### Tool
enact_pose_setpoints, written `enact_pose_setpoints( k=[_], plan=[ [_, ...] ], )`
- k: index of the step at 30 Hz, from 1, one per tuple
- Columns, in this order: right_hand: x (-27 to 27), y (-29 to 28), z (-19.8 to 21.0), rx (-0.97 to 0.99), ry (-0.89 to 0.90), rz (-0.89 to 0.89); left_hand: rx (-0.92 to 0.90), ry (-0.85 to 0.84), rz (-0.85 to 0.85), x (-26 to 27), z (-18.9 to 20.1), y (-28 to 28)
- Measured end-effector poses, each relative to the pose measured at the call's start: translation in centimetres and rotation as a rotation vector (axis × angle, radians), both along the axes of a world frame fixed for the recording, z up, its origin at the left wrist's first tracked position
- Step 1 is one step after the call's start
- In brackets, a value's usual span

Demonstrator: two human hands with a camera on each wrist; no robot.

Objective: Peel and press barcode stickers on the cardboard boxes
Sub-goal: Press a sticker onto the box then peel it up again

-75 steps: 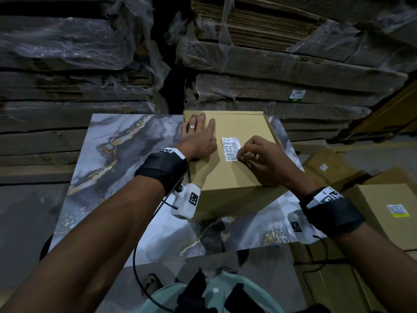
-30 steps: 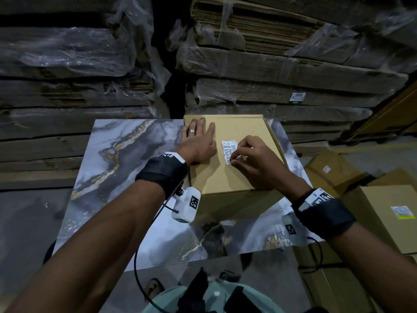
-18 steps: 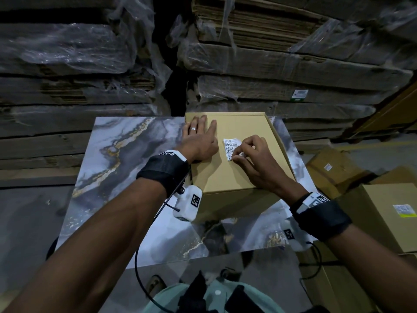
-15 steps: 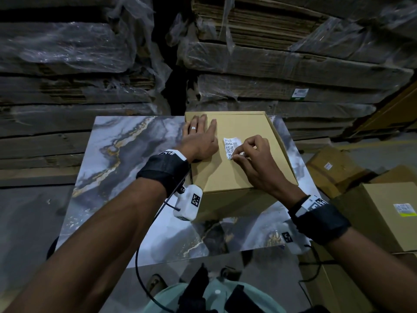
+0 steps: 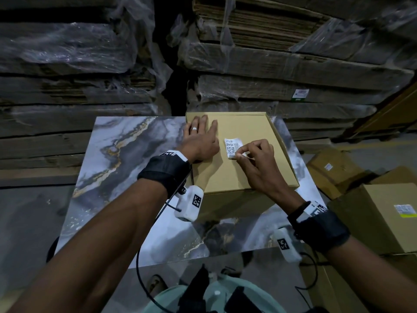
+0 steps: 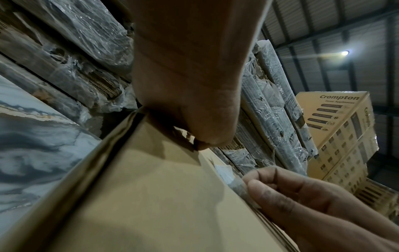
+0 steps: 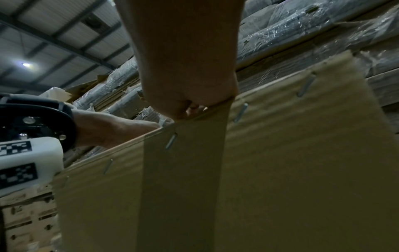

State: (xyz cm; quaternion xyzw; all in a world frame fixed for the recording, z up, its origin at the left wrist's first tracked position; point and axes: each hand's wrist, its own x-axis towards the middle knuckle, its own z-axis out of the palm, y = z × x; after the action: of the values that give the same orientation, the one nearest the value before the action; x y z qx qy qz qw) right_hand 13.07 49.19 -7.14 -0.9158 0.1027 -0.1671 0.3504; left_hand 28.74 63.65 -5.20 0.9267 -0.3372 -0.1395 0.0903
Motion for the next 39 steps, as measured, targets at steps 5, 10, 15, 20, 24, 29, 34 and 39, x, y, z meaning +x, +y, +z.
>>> enact_pose_setpoints(
  k=[5, 10, 15, 20, 24, 29, 34, 39],
  plan=[
    [0.0, -0.6, 1.2, -0.141, 0.024, 0.112, 0.004, -0.004, -0.002, 0.1, 0.0, 0.0],
    [1.1, -0.7, 1.3, -0.272, -0.048, 0.154, 0.000, -0.009, 0.001, 0.1, -0.1, 0.0],
    [1.0, -0.5, 0.3, -0.245, -0.098, 0.091, -0.004, -0.012, -0.001, 0.1, -0.2, 0.1],
    [1.1, -0.3, -0.2, -0.135, -0.106, 0.028, -0.009, -0.029, 0.003, 0.1, -0.3, 0.0],
    [1.0, -0.2, -0.2, -0.099, -0.139, 0.000, -0.011, -0.023, 0.006, 0.0, -0.2, 0.0],
    [1.1, -0.1, -0.3, -0.111, -0.132, -0.066, -0.010, -0.023, 0.008, 0.1, -0.1, 0.0],
    [1.1, 0.5, 0.0, -0.165, -0.101, -0.085, -0.008, -0.019, 0.004, 0.0, 0.0, 0.0],
    [1.3, 0.6, 0.1, -0.152, -0.041, -0.135, -0.008, -0.011, 0.000, 0.0, 0.1, 0.1]
  ],
)
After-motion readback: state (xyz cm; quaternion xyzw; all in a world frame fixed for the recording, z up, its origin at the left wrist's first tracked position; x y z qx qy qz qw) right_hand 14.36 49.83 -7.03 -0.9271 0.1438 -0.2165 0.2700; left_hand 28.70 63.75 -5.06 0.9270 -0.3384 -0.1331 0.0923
